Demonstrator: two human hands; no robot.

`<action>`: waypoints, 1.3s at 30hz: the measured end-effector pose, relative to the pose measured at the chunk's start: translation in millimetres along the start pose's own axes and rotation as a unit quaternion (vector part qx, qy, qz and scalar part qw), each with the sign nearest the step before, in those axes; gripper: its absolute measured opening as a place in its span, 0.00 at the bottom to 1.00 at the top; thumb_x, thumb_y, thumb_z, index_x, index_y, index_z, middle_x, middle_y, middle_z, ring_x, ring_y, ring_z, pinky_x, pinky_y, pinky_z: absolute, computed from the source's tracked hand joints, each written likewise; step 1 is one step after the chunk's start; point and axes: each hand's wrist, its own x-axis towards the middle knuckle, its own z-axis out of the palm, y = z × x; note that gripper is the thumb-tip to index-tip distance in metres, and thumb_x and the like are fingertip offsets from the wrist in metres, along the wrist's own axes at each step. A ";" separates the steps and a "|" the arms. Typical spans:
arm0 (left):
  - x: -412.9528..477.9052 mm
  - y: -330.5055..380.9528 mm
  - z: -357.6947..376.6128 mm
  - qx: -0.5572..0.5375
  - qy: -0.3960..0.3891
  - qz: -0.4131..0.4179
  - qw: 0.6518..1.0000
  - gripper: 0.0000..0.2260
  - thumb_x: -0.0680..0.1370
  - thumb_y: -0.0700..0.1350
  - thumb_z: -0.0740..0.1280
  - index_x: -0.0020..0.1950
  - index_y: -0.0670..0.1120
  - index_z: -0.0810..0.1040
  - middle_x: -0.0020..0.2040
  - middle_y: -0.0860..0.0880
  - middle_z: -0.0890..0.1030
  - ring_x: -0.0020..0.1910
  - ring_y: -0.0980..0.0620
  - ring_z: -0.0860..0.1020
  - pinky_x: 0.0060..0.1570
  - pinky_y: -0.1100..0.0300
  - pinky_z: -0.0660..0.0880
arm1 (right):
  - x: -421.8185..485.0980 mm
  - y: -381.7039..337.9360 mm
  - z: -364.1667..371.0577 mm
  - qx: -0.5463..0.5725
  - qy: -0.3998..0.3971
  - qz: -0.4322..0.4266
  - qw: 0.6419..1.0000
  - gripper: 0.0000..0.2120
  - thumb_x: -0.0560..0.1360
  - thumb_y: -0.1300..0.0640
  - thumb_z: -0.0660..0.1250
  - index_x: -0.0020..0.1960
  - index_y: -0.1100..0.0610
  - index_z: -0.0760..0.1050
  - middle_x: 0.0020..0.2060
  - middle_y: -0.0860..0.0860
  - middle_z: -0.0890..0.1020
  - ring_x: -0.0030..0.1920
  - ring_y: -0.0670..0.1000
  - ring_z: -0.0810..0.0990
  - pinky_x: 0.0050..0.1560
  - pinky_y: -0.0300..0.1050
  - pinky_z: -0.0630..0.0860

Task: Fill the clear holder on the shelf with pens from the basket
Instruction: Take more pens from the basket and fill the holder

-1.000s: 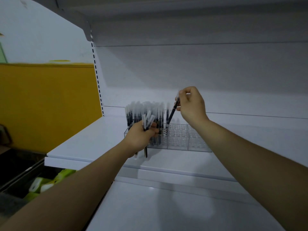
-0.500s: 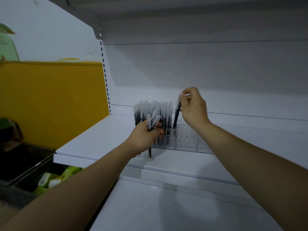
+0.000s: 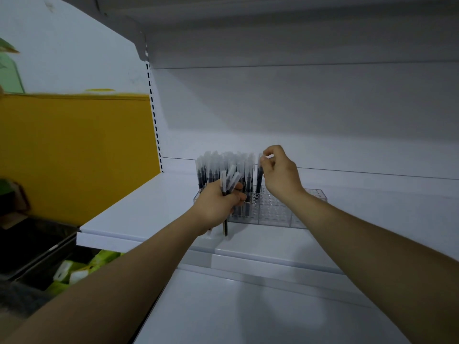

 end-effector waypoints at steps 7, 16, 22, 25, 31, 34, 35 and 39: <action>1.2 -0.6 -2.5 0.017 0.007 -0.002 1.000 0.09 0.80 0.38 0.62 0.52 0.51 0.77 0.47 0.51 0.84 0.48 0.53 0.82 0.49 0.55 0.79 | 9.6 -2.9 2.0 -0.028 -0.003 0.033 0.999 0.07 0.82 0.53 0.57 0.56 0.56 0.67 0.40 0.60 0.80 0.40 0.60 0.78 0.42 0.54 0.76; -2.3 5.0 -1.1 0.014 0.009 -0.001 1.000 0.08 0.80 0.39 0.62 0.52 0.50 0.77 0.47 0.52 0.83 0.48 0.53 0.82 0.49 0.55 0.79 | 8.5 -5.2 -0.8 -0.045 -0.006 0.029 0.999 0.08 0.82 0.54 0.55 0.54 0.58 0.67 0.40 0.58 0.80 0.40 0.59 0.78 0.40 0.53 0.76; -4.1 8.9 -0.6 0.009 0.008 -0.001 1.000 0.07 0.80 0.39 0.62 0.51 0.50 0.77 0.48 0.49 0.83 0.49 0.52 0.82 0.48 0.56 0.78 | 9.7 -8.8 0.6 -0.053 -0.028 0.024 0.998 0.08 0.82 0.54 0.56 0.54 0.59 0.67 0.33 0.56 0.76 0.31 0.54 0.71 0.34 0.48 0.68; -4.1 9.5 -0.2 0.008 0.007 0.002 1.000 0.08 0.79 0.38 0.63 0.49 0.51 0.77 0.49 0.47 0.83 0.49 0.50 0.82 0.49 0.56 0.78 | 9.6 -7.5 1.9 -0.049 -0.016 0.017 0.999 0.07 0.82 0.54 0.55 0.53 0.58 0.67 0.37 0.58 0.79 0.35 0.56 0.74 0.36 0.51 0.73; -2.9 4.2 -0.7 0.023 0.009 0.000 1.000 0.08 0.79 0.39 0.64 0.48 0.52 0.77 0.48 0.47 0.84 0.49 0.49 0.82 0.51 0.52 0.79 | 8.3 -4.3 -0.8 -0.042 -0.020 0.032 0.998 0.07 0.82 0.54 0.55 0.53 0.57 0.67 0.39 0.59 0.80 0.38 0.60 0.77 0.39 0.53 0.75; -2.4 5.7 1.7 0.002 0.000 -0.003 1.000 0.08 0.80 0.37 0.62 0.50 0.49 0.76 0.47 0.49 0.83 0.47 0.52 0.81 0.45 0.59 0.78 | 14.3 -4.3 -1.8 -0.054 -0.024 0.036 0.998 0.07 0.82 0.53 0.56 0.53 0.58 0.67 0.34 0.57 0.77 0.34 0.56 0.73 0.36 0.49 0.71; -2.4 6.4 2.3 -0.003 -0.002 -0.004 1.000 0.08 0.80 0.37 0.62 0.51 0.49 0.76 0.46 0.49 0.82 0.46 0.53 0.81 0.43 0.61 0.77 | 14.8 -4.1 -1.2 -0.058 -0.026 0.036 0.997 0.08 0.82 0.53 0.56 0.53 0.58 0.67 0.34 0.56 0.76 0.34 0.56 0.73 0.36 0.48 0.70; -1.6 5.6 3.1 -0.012 -0.005 -0.008 1.000 0.07 0.80 0.36 0.61 0.52 0.47 0.76 0.46 0.48 0.82 0.44 0.54 0.81 0.42 0.62 0.77 | 10.3 -1.2 2.9 -0.066 -0.063 0.027 0.995 0.06 0.81 0.57 0.57 0.57 0.57 0.67 0.41 0.60 0.80 0.36 0.56 0.75 0.40 0.54 0.76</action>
